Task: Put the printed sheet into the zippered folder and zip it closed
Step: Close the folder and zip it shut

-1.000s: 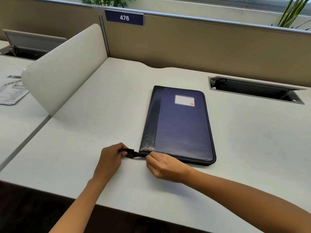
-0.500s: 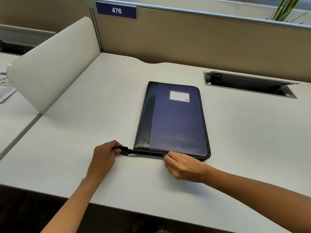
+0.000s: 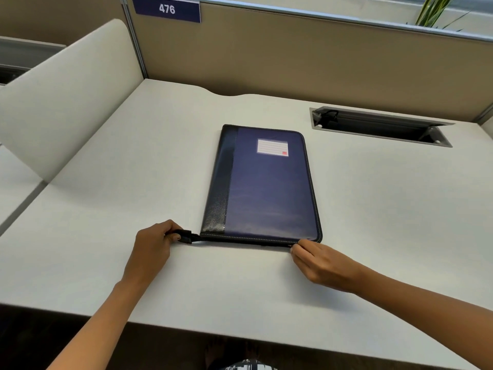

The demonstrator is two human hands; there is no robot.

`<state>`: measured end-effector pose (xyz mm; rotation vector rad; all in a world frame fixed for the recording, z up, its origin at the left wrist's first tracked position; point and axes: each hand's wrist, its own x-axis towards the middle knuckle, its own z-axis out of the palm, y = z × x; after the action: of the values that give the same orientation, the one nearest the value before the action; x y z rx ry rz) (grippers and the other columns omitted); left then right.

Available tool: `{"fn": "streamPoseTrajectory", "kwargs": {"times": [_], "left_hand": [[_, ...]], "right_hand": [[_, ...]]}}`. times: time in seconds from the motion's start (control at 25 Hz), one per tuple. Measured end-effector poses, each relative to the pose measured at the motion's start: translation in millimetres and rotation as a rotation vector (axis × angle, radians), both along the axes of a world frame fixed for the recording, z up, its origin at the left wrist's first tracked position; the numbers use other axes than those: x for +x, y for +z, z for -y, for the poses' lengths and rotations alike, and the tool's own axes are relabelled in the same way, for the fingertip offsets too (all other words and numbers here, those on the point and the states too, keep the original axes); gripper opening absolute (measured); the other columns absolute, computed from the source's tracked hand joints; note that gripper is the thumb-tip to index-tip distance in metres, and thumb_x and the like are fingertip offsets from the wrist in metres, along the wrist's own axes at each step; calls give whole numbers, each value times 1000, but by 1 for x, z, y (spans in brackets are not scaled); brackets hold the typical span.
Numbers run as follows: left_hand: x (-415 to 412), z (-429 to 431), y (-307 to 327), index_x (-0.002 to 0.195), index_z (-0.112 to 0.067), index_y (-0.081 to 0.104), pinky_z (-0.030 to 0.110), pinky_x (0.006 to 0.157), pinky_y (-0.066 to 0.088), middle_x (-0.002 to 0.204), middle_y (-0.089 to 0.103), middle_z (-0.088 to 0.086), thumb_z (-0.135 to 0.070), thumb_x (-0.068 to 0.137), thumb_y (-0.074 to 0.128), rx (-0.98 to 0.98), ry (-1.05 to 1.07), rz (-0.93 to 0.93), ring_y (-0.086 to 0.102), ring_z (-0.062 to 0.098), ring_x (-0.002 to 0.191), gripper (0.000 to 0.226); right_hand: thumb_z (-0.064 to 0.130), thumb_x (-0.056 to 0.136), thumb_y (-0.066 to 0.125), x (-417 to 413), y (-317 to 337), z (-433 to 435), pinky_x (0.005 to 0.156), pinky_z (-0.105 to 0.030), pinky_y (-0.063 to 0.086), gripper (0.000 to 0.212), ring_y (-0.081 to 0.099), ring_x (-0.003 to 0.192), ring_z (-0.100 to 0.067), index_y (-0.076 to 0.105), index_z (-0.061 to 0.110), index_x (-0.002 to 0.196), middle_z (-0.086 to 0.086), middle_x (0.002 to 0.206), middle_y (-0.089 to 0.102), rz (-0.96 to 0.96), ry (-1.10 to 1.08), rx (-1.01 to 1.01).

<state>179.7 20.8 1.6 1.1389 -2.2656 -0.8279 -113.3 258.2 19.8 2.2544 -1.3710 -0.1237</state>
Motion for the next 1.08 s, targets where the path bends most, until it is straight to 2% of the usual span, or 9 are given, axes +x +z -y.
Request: {"fn": "streamPoseTrajectory", "kwargs": {"times": [0.12,0.24,0.36,0.48,0.56,0.68,0.8,0.88,1.08], "left_hand": [[0,0,0,72,-35,60,8,59,37,70,67,-13,9,80,59,-1,-11,3,60,6,70,45],[-1,1,-1,71,-42,57,9,59,37,71,67,-12,8,80,58,-5,-31,7,60,8,71,52],[-2,3,-2,72,-43,56,12,61,38,74,69,-9,8,81,58,11,-30,4,61,12,73,52],[-1,3,-3,75,-40,58,18,68,41,78,69,-11,4,82,60,36,-62,3,61,13,78,44],[-2,-1,-1,84,-38,60,23,73,42,86,67,-15,-10,81,69,64,-110,11,58,10,85,29],[-17,-11,8,105,-31,58,26,85,34,107,57,-19,-44,76,68,-235,-188,87,50,8,103,34],[-56,-33,21,118,-24,58,26,95,37,118,60,-11,-48,80,59,-347,-339,71,53,11,113,45],[-87,-55,19,126,-21,55,27,102,36,128,59,-6,-41,84,60,-386,-483,97,52,16,121,47],[-158,-96,6,145,-15,33,38,116,22,152,35,0,-36,84,63,-445,-694,212,31,20,141,71]], "right_hand": [[-9,87,51,-14,-3,-17,49,-30,34,23,38,60,-22,60,1,69,-7,69,48,11,-63,-4],[-9,82,58,-24,-6,-28,48,-31,36,14,40,60,-22,61,0,71,-8,70,49,66,-162,-24],[-9,79,61,-20,-10,-31,46,-31,39,7,46,60,-24,64,-2,79,-10,73,55,213,-268,-77],[-10,77,69,0,-17,-32,52,-26,45,13,54,66,-22,65,-3,87,-10,82,59,598,-532,-163],[-9,75,73,17,-20,-30,61,-17,45,14,57,67,-18,67,-1,83,-8,82,60,875,-712,-244],[-6,74,74,37,-19,-19,67,-6,42,17,60,67,-11,68,8,79,-2,79,62,1225,-936,-396],[0,78,73,43,-15,-9,62,-4,45,23,62,68,-6,59,18,79,7,75,63,1561,-1156,-510],[-1,79,70,44,-13,-5,60,-2,43,24,61,67,-4,56,17,81,9,73,62,1589,-1195,-552],[-2,79,70,47,-15,-4,61,-1,40,26,60,65,-2,54,19,81,7,70,61,1414,-1141,-563]]}}
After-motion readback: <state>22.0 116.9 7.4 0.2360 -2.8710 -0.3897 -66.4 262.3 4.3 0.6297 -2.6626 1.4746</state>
